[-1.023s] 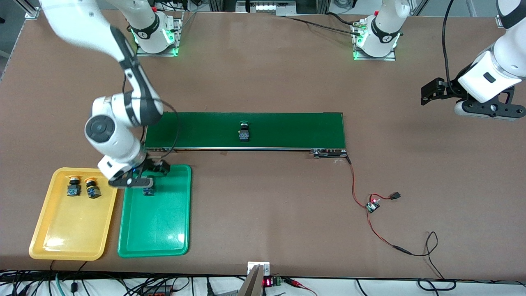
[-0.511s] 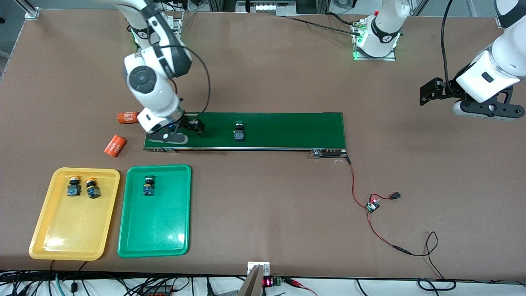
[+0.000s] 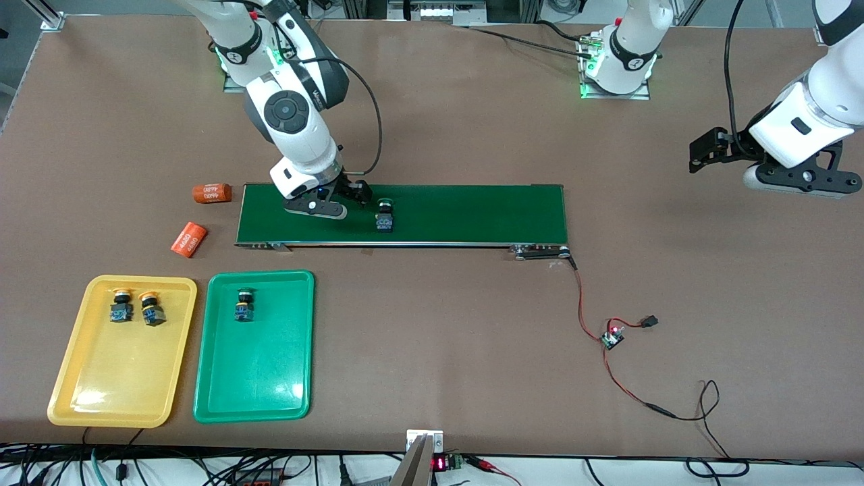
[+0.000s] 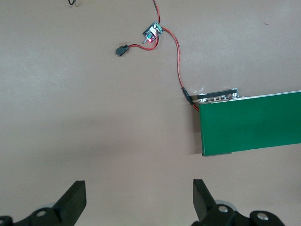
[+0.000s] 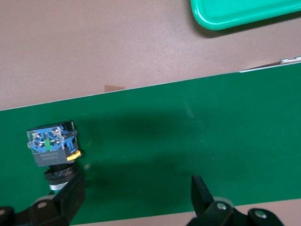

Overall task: Sort buttons by color to trays
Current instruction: 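Return the right gripper to the belt and grasp the last black button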

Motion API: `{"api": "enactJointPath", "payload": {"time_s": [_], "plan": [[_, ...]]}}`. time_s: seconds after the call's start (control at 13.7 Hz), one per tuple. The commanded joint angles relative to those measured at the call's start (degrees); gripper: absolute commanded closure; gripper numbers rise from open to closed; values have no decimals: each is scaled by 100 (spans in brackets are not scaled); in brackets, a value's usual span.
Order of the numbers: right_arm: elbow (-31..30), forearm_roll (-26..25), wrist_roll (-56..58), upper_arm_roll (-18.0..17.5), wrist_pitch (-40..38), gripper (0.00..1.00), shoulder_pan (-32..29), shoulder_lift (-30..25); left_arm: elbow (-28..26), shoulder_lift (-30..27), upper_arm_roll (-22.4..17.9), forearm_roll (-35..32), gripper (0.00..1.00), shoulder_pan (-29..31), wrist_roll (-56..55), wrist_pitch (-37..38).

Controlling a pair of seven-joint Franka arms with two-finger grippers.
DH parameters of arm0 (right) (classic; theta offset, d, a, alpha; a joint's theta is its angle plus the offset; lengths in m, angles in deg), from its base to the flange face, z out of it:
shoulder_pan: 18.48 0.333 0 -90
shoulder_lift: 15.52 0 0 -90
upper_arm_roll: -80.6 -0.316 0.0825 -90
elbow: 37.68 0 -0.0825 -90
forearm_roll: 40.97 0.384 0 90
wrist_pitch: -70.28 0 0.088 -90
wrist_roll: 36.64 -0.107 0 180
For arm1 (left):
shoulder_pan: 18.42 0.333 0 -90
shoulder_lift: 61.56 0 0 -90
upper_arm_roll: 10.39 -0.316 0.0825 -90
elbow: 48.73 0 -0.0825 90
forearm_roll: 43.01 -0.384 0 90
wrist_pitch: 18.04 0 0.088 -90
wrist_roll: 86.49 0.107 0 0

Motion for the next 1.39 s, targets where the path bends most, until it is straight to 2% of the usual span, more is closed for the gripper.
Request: {"api": "enactJointPath", "payload": {"time_s": [0.0,0.66,0.88,1.32], "plan": [[135,-33,-49,12,19,0,18,137,88,0,2,-53,0,-23,43,16],[232,-59,-14,12,28,0,53,199,88,0,64,-52,0,-15,43,25],[302,-497,39,12,28,0,220,374,88,0,64,-44,0,-15,34,34],[328,-578,100,21,186,0,211,524,105,0,46,-44,0,-6,51,51]]}}
